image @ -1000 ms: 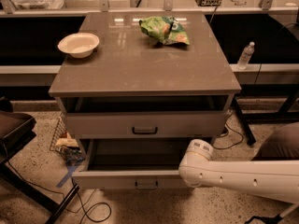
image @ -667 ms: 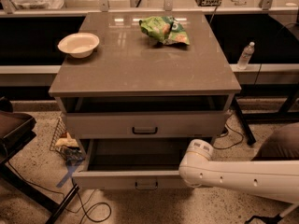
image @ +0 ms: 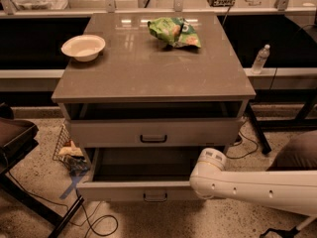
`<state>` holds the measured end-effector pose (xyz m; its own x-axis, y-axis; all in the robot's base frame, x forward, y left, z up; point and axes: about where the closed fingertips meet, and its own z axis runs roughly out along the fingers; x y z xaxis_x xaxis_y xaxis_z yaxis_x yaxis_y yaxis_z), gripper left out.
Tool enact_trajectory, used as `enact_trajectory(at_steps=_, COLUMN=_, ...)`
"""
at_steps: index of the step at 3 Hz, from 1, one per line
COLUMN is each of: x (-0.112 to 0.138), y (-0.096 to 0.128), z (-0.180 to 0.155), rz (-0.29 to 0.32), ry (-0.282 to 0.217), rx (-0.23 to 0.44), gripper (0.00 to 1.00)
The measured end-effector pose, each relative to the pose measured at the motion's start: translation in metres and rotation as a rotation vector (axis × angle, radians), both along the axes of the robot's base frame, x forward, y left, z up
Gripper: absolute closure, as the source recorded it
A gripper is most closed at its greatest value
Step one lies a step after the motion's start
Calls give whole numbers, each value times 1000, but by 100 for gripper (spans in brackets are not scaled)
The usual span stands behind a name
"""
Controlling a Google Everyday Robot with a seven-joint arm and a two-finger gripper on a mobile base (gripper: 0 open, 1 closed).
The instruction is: Open middle drawer
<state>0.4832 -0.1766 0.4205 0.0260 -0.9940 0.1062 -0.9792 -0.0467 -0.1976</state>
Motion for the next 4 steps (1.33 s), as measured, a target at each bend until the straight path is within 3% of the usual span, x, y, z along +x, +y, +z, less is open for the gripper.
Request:
enact_trajectory(at_steps=1, x=0, y=0, z=0, rz=0, ry=0, rx=0, gripper=45)
enact_trajectory(at_steps=3, x=0, y=0, z=0, rz=0, ry=1, rx=0, gripper=0)
enact_trajectory(at_steps=4, x=0, y=0, z=0, rz=0, ry=1, rx=0, gripper=0)
